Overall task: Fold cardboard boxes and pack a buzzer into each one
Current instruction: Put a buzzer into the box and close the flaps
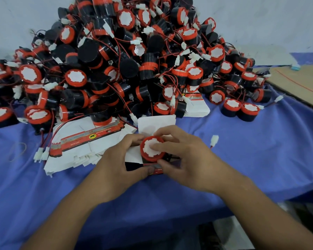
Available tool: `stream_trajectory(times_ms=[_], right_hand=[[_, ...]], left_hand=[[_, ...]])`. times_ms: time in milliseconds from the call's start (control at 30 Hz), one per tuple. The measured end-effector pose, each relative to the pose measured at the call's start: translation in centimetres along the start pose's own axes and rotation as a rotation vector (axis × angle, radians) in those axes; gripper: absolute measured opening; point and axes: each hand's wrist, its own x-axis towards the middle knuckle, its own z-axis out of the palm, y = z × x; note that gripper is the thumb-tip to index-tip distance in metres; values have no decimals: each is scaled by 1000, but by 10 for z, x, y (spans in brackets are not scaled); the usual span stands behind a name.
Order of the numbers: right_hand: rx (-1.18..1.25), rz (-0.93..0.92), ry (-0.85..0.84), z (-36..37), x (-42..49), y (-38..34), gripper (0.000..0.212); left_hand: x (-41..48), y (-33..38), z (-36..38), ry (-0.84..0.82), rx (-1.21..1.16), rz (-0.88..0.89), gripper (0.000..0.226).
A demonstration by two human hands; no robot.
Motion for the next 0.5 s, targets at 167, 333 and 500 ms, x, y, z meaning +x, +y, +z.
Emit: stream_trajectory(times_ms=[167,333,500], right_hand=[[-20,49,-6,0,2,-3,26],[-176,84,-98,6,2,-10,26],[-179,206,-182,-1,6,-13,34]], left_hand=[[1,-5,2,-17,6,46,64],[1,-10,4,-25,67,65,66],[0,-13,7,-14,109,62,66]])
